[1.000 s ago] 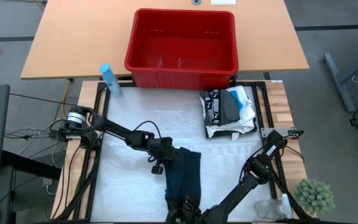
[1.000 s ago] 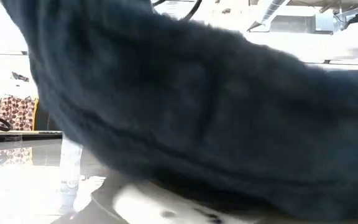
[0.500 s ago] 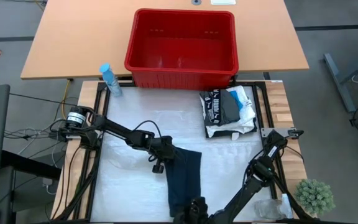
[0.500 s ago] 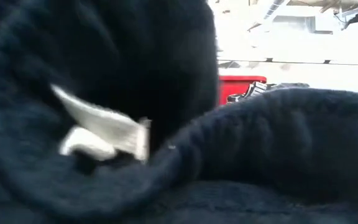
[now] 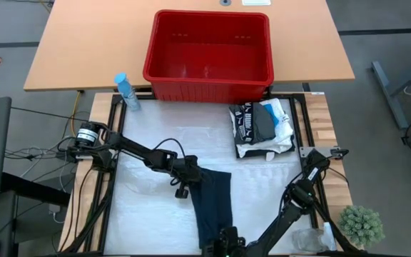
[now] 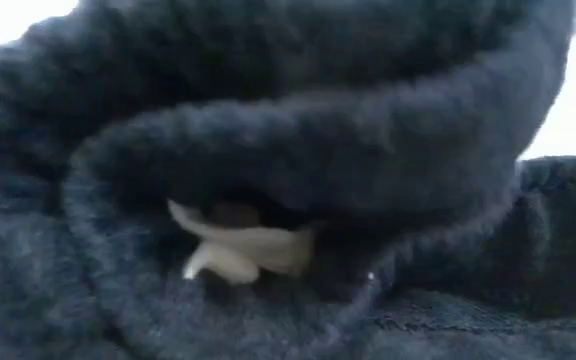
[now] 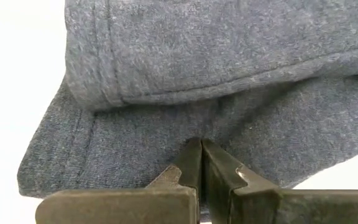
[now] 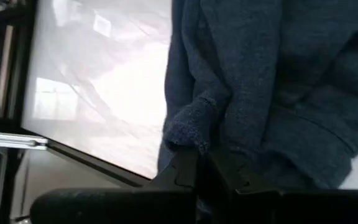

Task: Fold laundry
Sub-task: Fold the black shorts

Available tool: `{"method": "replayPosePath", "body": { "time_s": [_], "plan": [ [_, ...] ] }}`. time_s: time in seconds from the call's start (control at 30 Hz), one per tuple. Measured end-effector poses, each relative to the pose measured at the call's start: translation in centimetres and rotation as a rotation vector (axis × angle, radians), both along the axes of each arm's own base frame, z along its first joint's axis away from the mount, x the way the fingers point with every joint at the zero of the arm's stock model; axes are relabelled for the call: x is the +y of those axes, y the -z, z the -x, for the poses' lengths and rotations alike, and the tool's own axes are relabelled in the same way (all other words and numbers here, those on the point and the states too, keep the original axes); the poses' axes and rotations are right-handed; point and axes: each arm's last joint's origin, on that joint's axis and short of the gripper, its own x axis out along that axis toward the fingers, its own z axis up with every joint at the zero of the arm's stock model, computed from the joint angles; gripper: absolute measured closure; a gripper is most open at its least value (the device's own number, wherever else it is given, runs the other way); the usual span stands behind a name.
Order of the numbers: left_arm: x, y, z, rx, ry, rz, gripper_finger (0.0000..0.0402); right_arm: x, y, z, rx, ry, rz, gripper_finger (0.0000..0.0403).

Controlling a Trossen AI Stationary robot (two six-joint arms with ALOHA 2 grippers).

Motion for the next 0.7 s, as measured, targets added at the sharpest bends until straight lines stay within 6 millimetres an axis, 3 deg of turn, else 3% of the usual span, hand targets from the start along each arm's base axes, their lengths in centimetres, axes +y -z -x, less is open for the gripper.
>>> {"method": "replayPosePath", "body": {
  "time_s": [0.43,0.7],
  "plan": [
    [0.1,0.1,0.1,0.008,-0.005,-0.026,0.0401,0.2,-0.2,1.6,0.087,0.027,-0.010,0.0312],
    [0.1,0.1,0.1,0.011,-0.005,-0.026,0.0401,0.4,-0.5,2.2,0.105,0.027,-0.007,0.0308]
  ]
}}
